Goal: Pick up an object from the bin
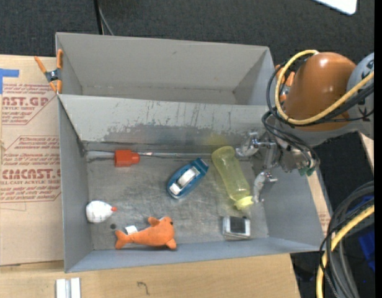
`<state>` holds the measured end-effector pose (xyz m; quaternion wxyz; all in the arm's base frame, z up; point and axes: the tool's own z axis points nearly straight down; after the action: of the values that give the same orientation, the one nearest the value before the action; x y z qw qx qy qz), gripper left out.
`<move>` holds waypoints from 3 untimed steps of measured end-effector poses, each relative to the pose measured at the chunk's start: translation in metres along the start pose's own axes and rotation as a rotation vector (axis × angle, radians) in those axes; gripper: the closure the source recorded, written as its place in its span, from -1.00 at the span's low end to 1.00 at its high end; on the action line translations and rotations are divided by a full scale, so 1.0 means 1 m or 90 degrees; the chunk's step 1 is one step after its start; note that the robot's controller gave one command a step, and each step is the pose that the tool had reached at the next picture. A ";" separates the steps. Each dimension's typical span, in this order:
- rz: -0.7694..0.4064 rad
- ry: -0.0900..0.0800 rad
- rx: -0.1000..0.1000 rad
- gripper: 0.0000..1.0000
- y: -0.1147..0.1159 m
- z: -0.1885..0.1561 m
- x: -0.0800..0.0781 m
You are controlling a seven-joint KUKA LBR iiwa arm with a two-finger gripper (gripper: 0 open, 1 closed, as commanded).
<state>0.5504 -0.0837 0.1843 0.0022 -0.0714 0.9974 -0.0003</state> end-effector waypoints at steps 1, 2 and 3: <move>0.054 0.002 -0.001 -1.00 -0.018 0.019 0.051; -0.058 0.003 -0.001 -1.00 -0.017 0.029 0.060; -0.208 -0.012 0.004 -1.00 -0.003 0.102 0.062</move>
Offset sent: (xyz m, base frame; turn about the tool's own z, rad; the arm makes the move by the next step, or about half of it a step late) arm -0.0555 -0.0230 -0.0370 -0.2746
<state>0.4897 -0.0951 0.0817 0.0114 -0.2327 0.9725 -0.0030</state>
